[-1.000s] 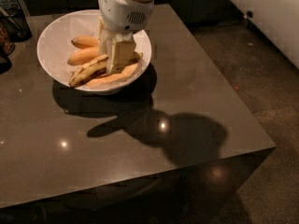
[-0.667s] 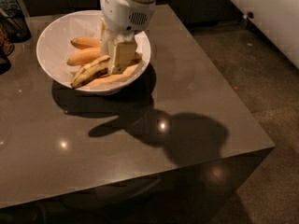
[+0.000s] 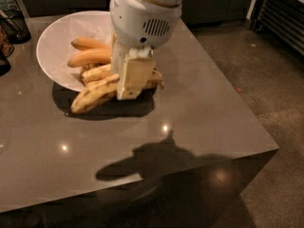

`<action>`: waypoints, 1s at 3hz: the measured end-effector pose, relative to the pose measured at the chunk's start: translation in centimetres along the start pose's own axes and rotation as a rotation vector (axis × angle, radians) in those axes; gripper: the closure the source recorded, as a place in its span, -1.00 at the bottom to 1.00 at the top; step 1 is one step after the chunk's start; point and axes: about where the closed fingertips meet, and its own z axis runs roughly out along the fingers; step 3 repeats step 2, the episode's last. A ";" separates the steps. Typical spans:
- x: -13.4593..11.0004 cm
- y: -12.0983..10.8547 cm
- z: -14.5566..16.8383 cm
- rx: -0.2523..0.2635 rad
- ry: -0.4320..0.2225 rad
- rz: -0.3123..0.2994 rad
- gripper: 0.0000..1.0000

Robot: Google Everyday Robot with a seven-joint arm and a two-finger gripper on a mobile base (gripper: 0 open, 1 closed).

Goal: Pick banana from white bowl

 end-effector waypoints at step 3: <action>-0.7 3.9 -1.5 0.009 -0.006 0.075 1.00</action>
Offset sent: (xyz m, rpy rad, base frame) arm -0.0334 -0.0126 0.0028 0.0037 0.0345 -0.0635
